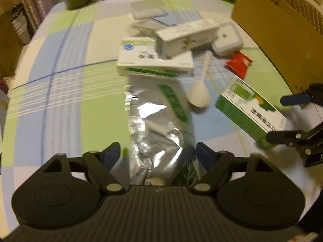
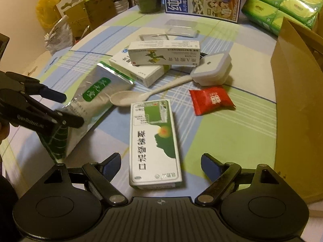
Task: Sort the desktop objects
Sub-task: 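Lift the medicine box with the right tool while the left tool grasps the silver foil bag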
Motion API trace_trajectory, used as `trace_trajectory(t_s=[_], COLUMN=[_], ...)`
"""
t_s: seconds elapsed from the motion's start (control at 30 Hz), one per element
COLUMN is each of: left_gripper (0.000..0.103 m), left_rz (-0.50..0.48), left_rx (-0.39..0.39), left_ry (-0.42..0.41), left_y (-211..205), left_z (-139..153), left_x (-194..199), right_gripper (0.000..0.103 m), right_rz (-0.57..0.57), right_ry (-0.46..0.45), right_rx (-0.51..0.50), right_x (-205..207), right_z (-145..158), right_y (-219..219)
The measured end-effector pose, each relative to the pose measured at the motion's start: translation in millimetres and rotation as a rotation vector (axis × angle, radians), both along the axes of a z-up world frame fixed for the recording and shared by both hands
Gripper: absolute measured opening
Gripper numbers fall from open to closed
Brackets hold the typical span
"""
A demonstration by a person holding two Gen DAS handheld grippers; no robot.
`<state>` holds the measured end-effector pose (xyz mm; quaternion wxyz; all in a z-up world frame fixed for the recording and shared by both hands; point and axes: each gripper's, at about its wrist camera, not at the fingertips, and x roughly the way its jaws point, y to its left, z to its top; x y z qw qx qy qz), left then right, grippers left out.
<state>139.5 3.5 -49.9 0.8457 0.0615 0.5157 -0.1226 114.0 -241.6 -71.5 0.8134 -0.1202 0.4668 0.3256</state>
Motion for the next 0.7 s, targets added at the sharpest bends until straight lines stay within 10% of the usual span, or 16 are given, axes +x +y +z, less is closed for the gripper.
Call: trace_trajectory(t_s=[0.3,0.43,0.7], left_gripper=[0.091,0.091,0.086], left_rz=[-0.009,-0.021,-0.044], left_rx=[0.004,0.006,0.033], left_ry=[-0.016,-0.006,0.023], left_y=[-8.4,-10.6,-17.1], left_z=[-3.8,-9.0,-18.7], left_x=[10.9,15.0,18.8], right_gripper=[0.083,0.054,0.053], right_rz=[0.038,0.034,0.017], right_ry=[-0.044,-0.035,-0.042], right_rx=[-0.031,-0.035,-0.020], right_x=[4.4,5.3,4.8], right_z=[-14.0,-20.4,-22.8], right_y=[20.5,23.3,22.4])
